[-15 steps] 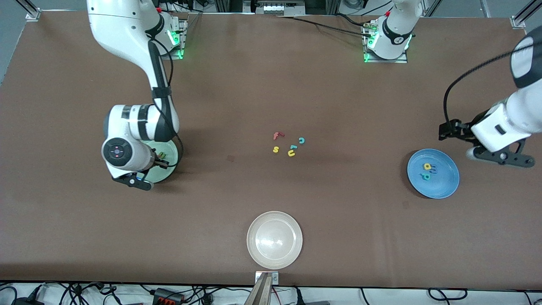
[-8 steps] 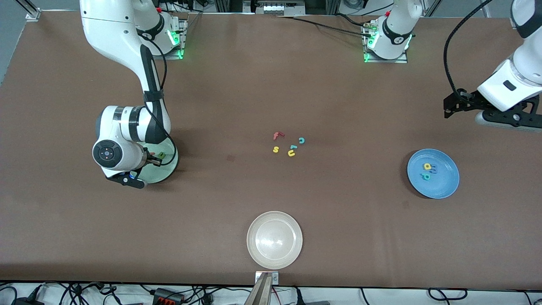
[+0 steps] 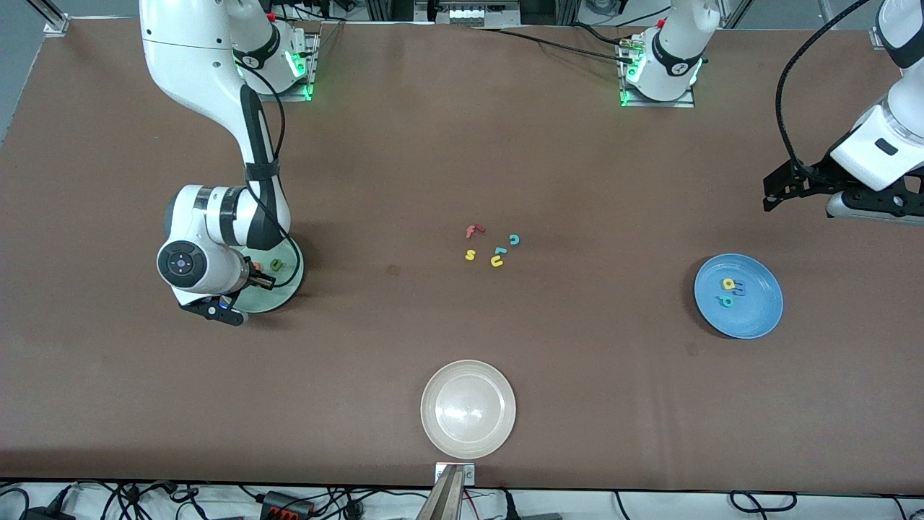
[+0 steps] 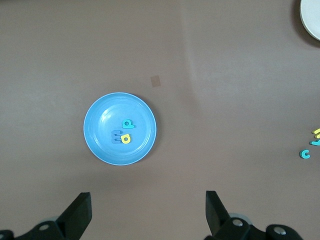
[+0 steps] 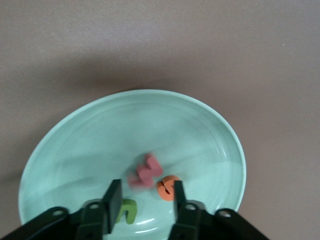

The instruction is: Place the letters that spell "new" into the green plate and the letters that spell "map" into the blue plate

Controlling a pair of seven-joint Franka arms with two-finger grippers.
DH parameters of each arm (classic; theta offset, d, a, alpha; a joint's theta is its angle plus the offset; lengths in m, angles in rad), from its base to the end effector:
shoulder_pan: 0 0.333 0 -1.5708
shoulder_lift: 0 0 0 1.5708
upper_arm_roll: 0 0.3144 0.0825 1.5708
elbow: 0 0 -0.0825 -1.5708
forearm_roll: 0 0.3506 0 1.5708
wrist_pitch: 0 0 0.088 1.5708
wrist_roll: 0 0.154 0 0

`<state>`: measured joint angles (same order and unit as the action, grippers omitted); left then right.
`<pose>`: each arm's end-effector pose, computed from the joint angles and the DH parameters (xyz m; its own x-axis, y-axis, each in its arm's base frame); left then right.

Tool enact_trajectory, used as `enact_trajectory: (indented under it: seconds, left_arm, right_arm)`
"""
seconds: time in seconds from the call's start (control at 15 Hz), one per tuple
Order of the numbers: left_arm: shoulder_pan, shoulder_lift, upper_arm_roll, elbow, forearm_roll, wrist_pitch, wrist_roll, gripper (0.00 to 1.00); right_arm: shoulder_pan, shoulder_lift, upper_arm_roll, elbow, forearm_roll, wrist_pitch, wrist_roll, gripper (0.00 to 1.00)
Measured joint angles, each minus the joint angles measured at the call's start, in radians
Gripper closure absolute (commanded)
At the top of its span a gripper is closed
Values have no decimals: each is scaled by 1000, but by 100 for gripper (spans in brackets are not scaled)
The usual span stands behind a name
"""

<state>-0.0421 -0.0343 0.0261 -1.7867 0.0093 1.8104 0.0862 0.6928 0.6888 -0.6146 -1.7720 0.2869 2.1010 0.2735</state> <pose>0.5281 -0.0071 0.5192 0.9929 -0.1042 0.0570 -0.1036 -0.9945 -0.0132 0.5908 0.0851 0.1878 0.9385 -0.3108 -0.1504 -0.2757 -0.9368 0.2155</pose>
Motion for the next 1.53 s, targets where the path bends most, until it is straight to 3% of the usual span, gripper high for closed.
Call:
enact_trajectory:
  seconds: [0.33,0.73,1.13,1.53]
  left_arm:
    - [-3,1,0,0,-1,-16,0,0]
    - [-3,2,0,6,-1,-17,0,0]
    - [-3,4,0,15,-1,-17,0,0]
    - [-3,5,0,15,-1,-17,0,0]
  right_arm:
    - [7,-46,0,21,6,-5,6,0]
    - [4,-222,-8,59,5,-127,0,0]
    - [1,-270,-101,255,5,-372,-63,0]
    - [-16,-293,-121,385,5,-433,-71,0]
